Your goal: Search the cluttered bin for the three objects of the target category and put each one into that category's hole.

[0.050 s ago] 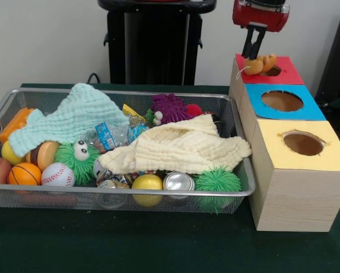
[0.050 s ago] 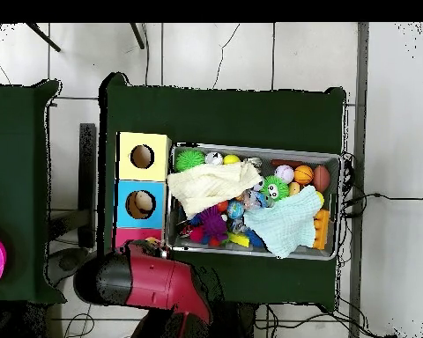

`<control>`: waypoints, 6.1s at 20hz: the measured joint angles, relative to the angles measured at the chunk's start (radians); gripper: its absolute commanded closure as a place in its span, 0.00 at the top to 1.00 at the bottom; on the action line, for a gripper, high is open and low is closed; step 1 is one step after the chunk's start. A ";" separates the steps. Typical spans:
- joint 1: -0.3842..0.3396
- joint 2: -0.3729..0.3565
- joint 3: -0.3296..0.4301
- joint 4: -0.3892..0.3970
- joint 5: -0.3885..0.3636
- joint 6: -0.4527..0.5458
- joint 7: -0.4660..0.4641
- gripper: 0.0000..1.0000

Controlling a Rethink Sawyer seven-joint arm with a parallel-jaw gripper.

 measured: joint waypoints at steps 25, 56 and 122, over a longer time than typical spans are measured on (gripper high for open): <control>-0.088 -0.122 -0.036 0.013 -0.001 0.082 0.000 0.00; -0.423 -0.121 0.108 0.042 -0.161 -0.060 0.000 0.00; -0.950 0.020 0.399 0.019 -0.556 -0.079 0.000 1.00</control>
